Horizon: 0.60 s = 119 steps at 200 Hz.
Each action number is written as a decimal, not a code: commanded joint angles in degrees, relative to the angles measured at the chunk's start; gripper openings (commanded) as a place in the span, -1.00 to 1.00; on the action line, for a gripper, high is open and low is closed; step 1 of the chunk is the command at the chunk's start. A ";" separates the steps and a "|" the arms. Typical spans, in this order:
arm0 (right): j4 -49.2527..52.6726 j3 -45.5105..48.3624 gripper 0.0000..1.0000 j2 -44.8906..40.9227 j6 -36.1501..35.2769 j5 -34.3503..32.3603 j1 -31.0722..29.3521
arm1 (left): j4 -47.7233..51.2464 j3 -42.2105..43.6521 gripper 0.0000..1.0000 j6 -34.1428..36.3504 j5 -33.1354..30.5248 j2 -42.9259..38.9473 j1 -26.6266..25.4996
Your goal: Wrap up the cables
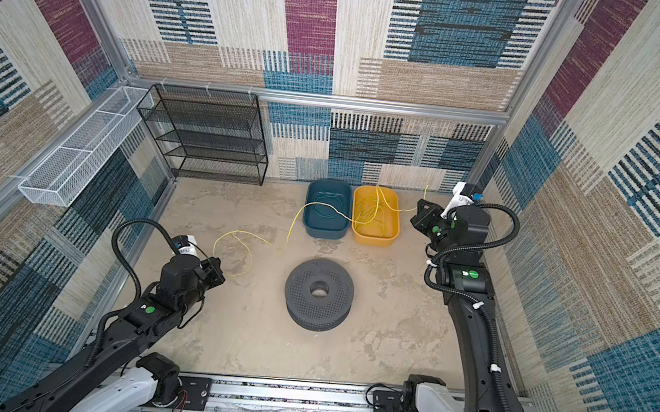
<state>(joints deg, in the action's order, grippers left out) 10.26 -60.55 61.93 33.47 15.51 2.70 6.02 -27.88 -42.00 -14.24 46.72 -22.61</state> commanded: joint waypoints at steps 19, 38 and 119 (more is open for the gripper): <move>-4.40 2.59 -1.00 -0.07 1.24 3.79 -1.34 | -6.43 0.93 -0.89 -0.96 4.99 4.12 0.11; -5.30 3.84 -1.00 0.46 1.59 3.78 -3.61 | -7.30 2.00 -0.81 -1.59 5.21 5.08 0.14; -7.19 3.17 -1.00 4.91 1.59 1.67 -11.43 | 2.36 0.47 0.38 -0.06 1.51 -3.52 0.13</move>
<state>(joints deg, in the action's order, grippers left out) 6.22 -56.45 66.26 34.48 17.93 -7.92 2.90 -25.17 -43.29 -9.32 46.28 -22.55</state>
